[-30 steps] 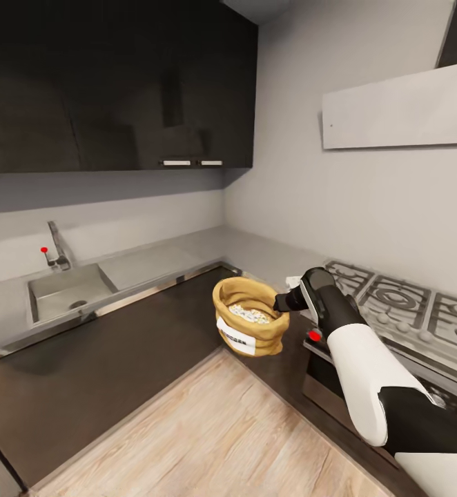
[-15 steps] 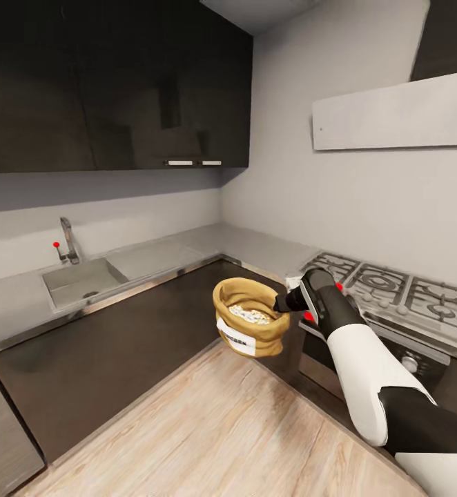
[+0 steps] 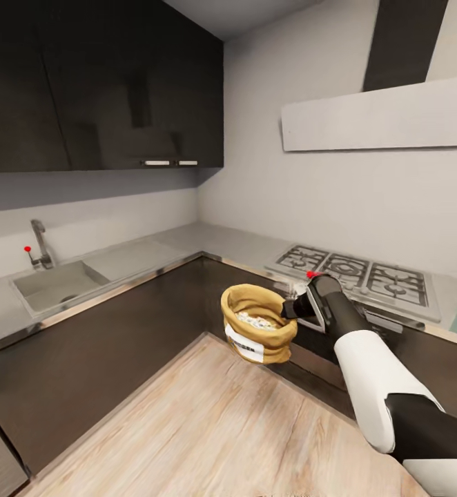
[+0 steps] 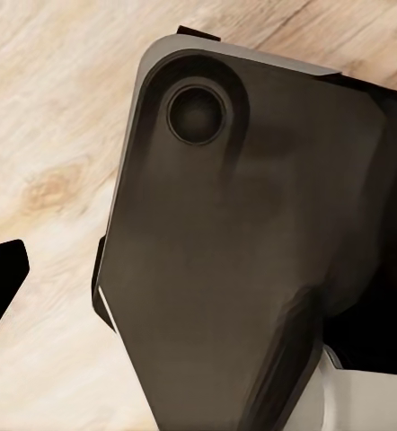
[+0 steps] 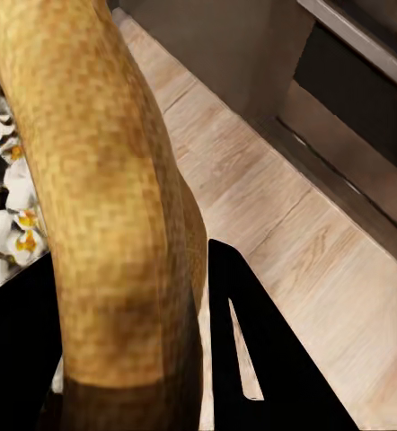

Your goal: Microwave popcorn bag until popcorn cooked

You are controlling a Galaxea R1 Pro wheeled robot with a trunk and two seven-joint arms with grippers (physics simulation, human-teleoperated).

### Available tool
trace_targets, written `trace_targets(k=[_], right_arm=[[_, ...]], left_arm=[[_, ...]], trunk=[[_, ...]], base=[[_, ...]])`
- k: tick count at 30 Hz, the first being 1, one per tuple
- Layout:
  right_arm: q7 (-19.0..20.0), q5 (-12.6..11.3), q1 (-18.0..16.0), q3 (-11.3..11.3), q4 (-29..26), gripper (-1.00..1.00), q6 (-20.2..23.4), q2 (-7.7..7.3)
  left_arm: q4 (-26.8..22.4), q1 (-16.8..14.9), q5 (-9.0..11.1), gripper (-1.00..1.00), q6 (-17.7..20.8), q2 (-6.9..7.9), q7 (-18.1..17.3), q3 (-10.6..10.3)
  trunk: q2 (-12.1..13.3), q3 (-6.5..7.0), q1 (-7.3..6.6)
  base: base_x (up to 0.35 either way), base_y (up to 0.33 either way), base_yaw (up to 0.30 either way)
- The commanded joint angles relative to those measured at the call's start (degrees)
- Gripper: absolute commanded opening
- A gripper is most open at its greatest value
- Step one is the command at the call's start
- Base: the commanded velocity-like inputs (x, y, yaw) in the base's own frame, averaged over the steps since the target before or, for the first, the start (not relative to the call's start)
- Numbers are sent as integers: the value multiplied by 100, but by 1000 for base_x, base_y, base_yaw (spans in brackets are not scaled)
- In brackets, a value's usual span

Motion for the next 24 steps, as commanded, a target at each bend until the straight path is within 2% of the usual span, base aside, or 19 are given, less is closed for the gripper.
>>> trace_targets(k=[1, 5, 12, 20, 24], right_arm=[[57, 28, -5, -32, -4, -100, 18, -39], [70, 28, -5, -32, -4, -100, 18, -124], [47, 28, -5, -32, -4, -100, 18, -156], [76, 20, -5, -32, -6, -100, 18, -354], [78, 25, -5, -56, -7, -100, 18, -368]], left_arm=[[-7, 1, 24, 100, -10, -1, 4, 3], [-7, 1, 24, 100, -10, -1, 4, 3], [-7, 1, 24, 100, -8, -1, 4, -5], [-7, 1, -27, 100, -10, -9, -22, -23], [-7, 1, -29, 100, -10, -10, -17, -19]], trunk=[[-4, -7, 0], [-4, -7, 0], [-4, -7, 0], [-4, -7, 0], [-4, -7, 0]], base=[[-1, 1, -250], [0, 0, -250], [0, 0, -250], [0, 0, -250], [0, 0, -250]])
